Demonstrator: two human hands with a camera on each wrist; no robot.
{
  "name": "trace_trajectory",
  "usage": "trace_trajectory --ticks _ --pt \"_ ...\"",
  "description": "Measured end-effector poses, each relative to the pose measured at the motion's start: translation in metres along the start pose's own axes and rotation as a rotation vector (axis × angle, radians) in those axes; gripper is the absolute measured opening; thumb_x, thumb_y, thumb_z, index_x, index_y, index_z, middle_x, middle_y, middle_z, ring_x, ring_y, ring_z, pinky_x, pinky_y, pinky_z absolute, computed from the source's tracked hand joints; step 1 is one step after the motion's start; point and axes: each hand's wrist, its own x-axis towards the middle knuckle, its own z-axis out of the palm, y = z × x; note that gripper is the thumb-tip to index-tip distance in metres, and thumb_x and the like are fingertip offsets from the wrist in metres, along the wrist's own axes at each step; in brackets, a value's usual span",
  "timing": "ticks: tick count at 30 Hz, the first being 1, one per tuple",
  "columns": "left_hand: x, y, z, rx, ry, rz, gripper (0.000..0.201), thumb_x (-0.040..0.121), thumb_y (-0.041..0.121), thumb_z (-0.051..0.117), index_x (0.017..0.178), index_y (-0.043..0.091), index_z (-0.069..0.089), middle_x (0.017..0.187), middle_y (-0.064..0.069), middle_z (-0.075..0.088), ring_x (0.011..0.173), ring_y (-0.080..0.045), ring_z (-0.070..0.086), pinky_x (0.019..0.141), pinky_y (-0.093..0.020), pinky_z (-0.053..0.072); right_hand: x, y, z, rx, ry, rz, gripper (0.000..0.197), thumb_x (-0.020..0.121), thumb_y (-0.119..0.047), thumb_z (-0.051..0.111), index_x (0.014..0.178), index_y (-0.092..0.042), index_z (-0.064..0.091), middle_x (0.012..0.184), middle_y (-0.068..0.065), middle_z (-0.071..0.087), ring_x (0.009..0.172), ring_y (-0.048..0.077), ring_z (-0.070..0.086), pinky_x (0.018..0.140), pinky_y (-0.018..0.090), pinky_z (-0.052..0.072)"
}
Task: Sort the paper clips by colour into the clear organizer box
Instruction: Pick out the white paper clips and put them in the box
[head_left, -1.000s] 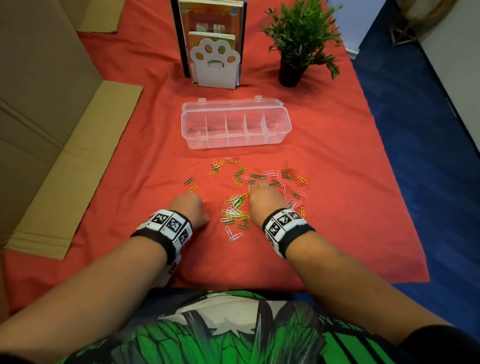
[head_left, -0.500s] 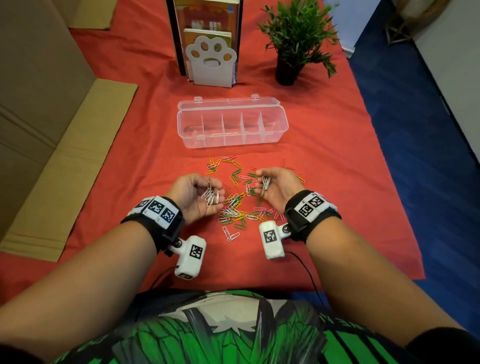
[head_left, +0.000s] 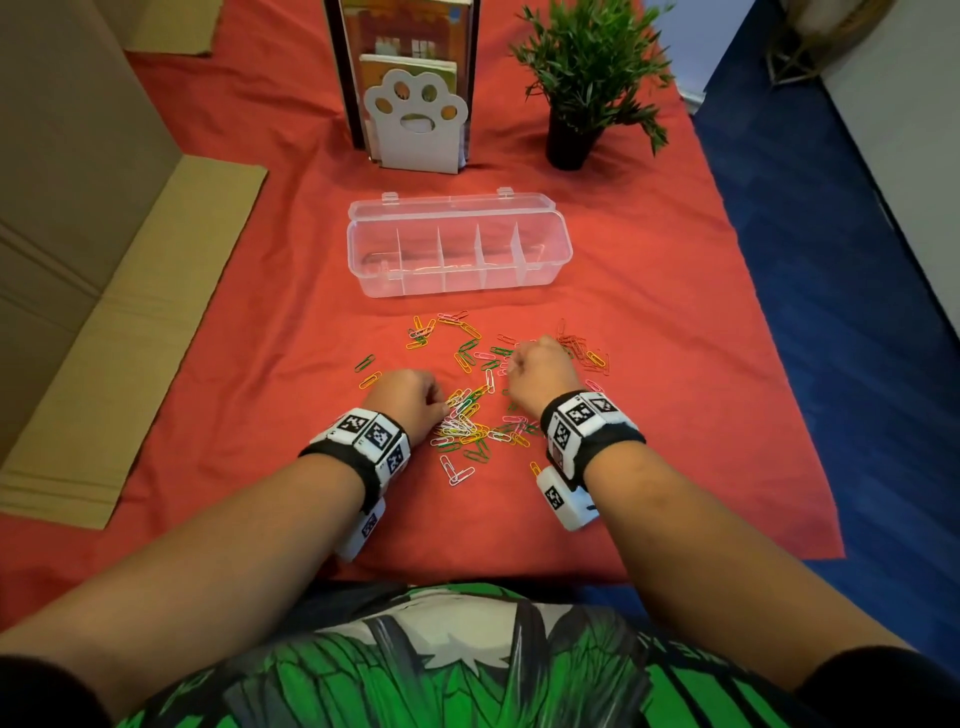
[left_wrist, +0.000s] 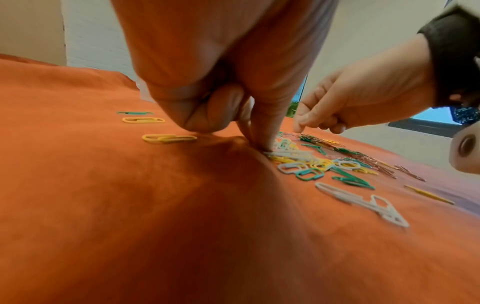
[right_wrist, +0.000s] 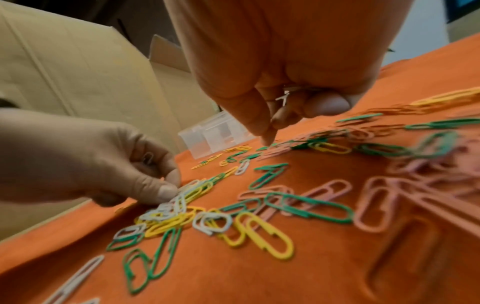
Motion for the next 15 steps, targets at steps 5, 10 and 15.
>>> trace_trajectory --ticks 5,10,15 --pt "-0.001 -0.003 -0.003 0.03 -0.025 -0.017 0.016 0.083 0.021 0.056 0.073 0.011 0.062 0.083 -0.013 0.069 0.085 -0.03 0.062 0.068 -0.029 0.041 -0.005 -0.021 0.012 -0.238 0.011 -0.134 0.03 0.087 -0.02 0.055 0.111 -0.001 0.057 0.115 0.017 0.051 0.111 0.035 0.05 0.092 0.04 0.045" --pt "-0.003 -0.001 -0.018 -0.876 -0.236 -0.39 0.026 0.084 0.014 0.04 0.059 0.019 0.04 0.055 -0.001 0.042 0.041 -0.013 0.038 0.043 -0.016 0.029 -0.007 -0.029 0.017 -0.365 -0.028 -0.154 0.038 0.082 -0.005 0.049 0.119 0.002 0.048 0.121 0.018 0.048 0.115 0.034 0.048 0.093 0.041 0.046" --pt "-0.014 -0.005 -0.039 -1.614 -0.518 -0.267 0.007 0.054 0.017 0.042 0.058 0.015 0.037 0.053 -0.003 0.04 0.043 -0.014 0.033 0.044 -0.017 0.025 -0.004 -0.031 0.013 -0.336 -0.137 -0.202 0.034 0.09 -0.01 0.041 0.121 0.002 0.049 0.122 0.019 0.052 0.118 0.033 0.049 0.098 0.039 0.041"
